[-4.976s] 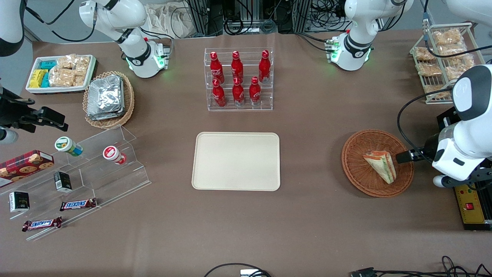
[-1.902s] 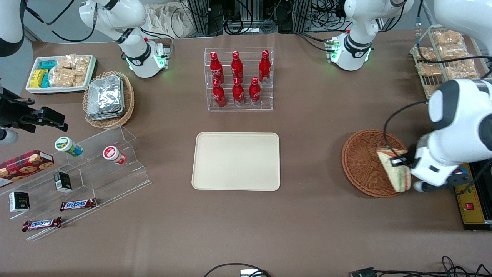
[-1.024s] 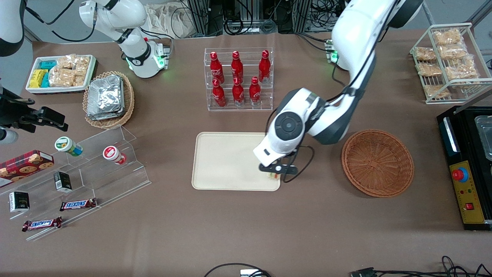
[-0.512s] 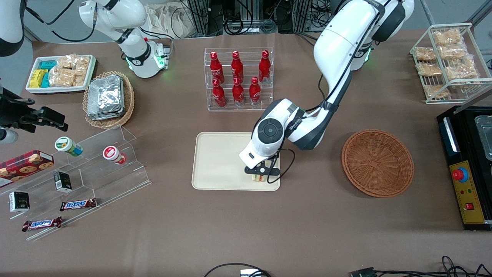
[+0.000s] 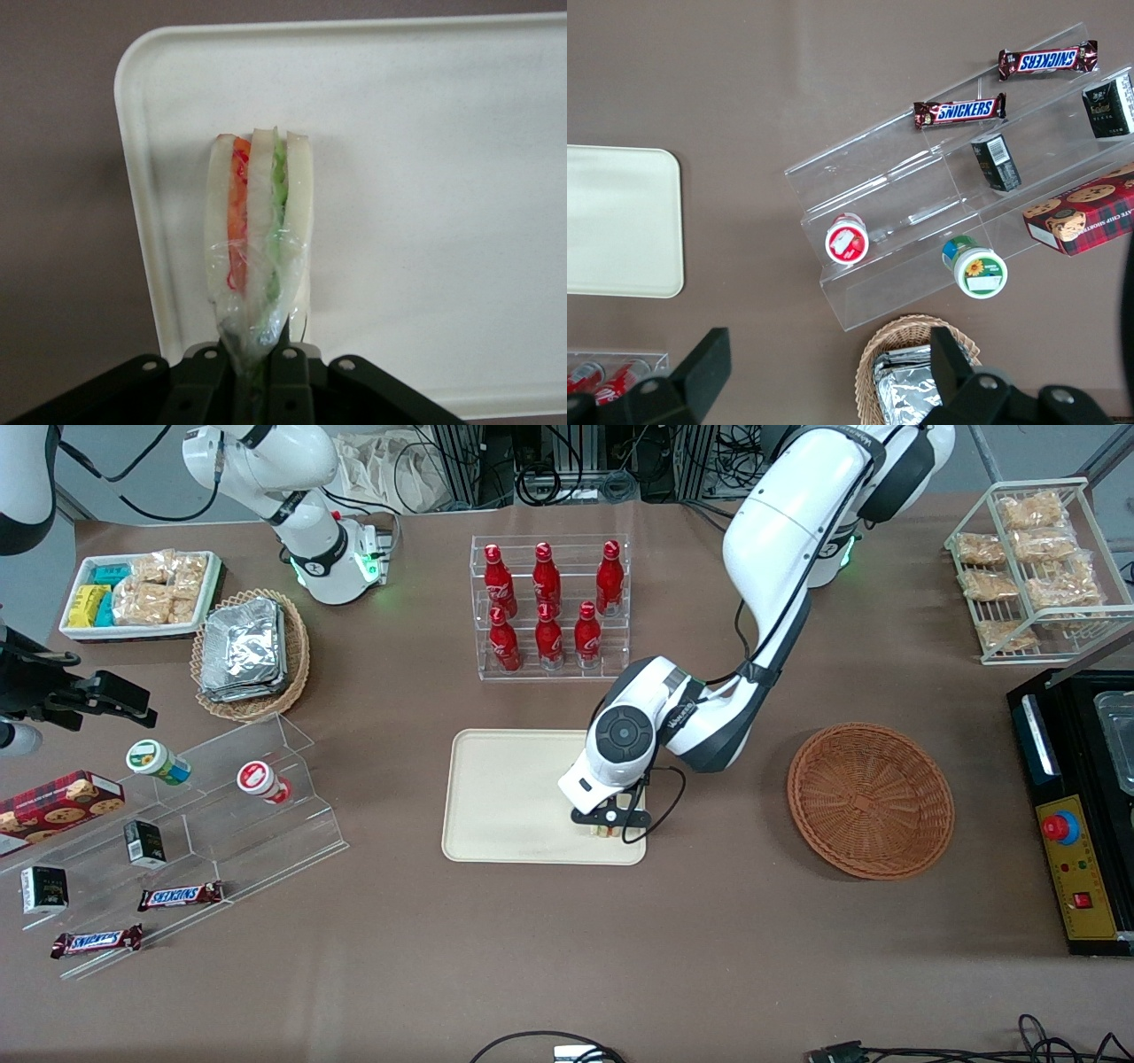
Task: Place sandwich from basket to tray
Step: 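Lower the sandwich onto the tray with the left gripper, then open the left gripper and raise it away from the sandwich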
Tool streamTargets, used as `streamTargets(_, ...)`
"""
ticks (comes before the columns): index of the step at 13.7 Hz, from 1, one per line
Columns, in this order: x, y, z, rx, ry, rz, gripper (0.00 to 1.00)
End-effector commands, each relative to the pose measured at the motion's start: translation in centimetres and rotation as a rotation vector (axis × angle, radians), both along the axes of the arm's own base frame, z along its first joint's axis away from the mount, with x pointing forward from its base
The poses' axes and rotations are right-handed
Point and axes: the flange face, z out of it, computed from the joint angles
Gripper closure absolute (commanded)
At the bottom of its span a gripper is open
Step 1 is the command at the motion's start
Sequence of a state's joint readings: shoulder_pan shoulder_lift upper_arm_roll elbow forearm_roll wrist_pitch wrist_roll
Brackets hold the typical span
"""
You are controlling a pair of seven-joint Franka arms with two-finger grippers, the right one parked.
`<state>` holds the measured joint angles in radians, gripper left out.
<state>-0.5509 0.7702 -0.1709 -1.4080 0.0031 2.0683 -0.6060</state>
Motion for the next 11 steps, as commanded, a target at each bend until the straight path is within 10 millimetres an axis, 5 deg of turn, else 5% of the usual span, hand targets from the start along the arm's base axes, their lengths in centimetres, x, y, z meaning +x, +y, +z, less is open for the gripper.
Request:
streamTargets(1, 0.1, 0.5, 1.7, 0.016, 0.002, -0.006, 0.00)
streamTargets(3, 0.5, 0.9, 4.2, 0.004, -0.021, 0.004, 0.00)
streamTargets(6, 1.7, 4.3, 8.5, 0.021, -0.007, 0.045, 0.00)
streamTargets(10, -1.5, 13.4, 11.9, 0.049, -0.019, 0.111, 0.00)
streamTargets(11, -2.6, 14.3, 13.3, 0.051, -0.027, 0.098, 0.00)
